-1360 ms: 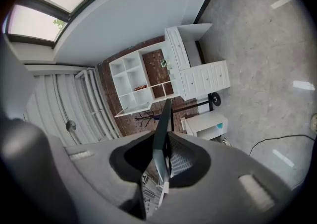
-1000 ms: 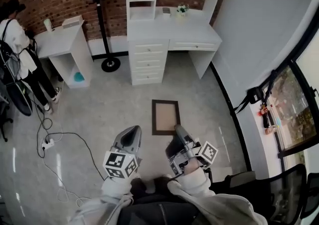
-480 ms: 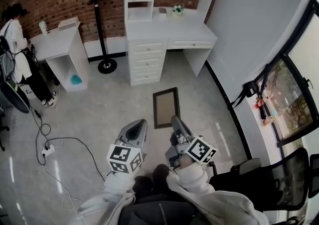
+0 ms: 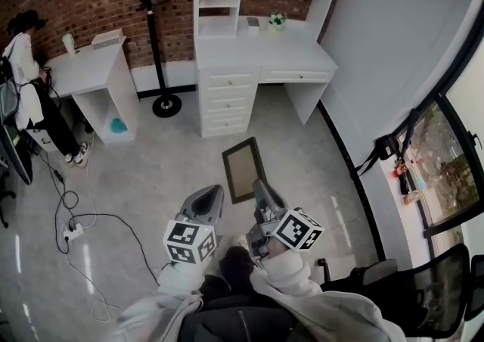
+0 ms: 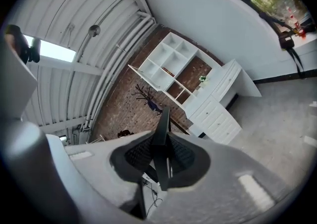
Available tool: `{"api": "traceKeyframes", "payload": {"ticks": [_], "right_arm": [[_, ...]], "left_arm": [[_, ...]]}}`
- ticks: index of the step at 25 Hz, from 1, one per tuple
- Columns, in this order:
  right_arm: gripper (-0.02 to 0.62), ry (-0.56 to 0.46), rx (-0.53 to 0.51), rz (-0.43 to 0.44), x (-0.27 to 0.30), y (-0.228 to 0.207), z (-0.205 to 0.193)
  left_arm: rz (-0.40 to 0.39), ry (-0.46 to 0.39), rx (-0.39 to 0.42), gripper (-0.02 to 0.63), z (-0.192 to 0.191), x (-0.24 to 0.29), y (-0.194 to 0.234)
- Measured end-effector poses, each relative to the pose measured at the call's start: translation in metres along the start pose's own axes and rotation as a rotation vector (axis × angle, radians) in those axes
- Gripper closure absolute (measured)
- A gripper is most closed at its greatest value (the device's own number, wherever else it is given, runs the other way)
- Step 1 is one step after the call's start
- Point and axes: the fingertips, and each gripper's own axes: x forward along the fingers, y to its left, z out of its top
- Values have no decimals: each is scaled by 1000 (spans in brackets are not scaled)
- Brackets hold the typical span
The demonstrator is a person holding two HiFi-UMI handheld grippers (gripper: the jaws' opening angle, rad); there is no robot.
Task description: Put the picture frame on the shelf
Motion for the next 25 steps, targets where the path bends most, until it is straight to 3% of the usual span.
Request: {"api": "traceKeyframes", "payload": {"ticks": [14,25], "right_arm": [[534,34,35,45,102,-69,82],[534,72,33,78,137,-115,114]], "left_arm": [[57,-13,-36,601,27,131,44],[70,-24,-40,601,23,206,43]]}}
